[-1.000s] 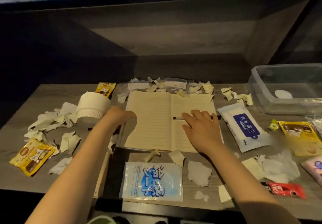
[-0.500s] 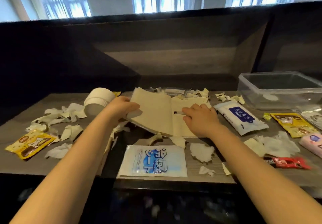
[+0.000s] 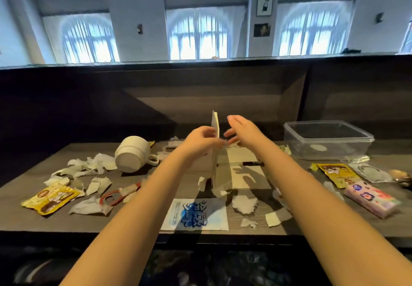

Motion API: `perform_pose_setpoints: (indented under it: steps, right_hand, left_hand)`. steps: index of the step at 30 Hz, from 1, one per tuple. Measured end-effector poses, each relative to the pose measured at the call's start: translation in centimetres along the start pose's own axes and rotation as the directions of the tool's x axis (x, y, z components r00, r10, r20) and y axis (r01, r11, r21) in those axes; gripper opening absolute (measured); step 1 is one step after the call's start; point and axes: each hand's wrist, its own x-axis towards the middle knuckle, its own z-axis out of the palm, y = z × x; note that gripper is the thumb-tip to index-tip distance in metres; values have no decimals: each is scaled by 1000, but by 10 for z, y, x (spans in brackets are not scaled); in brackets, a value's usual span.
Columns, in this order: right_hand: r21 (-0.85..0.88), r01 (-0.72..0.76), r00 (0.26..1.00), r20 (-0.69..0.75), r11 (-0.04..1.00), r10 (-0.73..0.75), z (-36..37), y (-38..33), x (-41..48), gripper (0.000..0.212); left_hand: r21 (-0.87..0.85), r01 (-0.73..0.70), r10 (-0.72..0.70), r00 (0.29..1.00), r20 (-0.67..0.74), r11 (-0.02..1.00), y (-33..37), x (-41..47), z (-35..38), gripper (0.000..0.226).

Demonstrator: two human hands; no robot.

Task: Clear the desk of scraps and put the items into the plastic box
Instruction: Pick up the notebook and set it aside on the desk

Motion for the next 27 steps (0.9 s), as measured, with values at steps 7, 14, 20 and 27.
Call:
perform_pose_setpoints:
  steps: [7,14,20,27]
  right_hand:
    - [-101,-101,995,6,990,103,-23,15,-7,53]
    - [-96,-118,991,-70,988,111,-17,51,-25,53]
    - [-19,-13,999,-48,1000,12,1,34,-20,49]
    - [80,105,994,-29,991,-103,36,12,-11,48]
  left_hand:
    - [149,43,-47,999,26,988,-11,8,18,19]
    - [544,379,-376,918,-123,749,-56,25,23,54]
    - [486,425,-399,903,-163,764,-74,30,13,53]
    - [-248,76,-20,976,218,966,-62,-4,6,82]
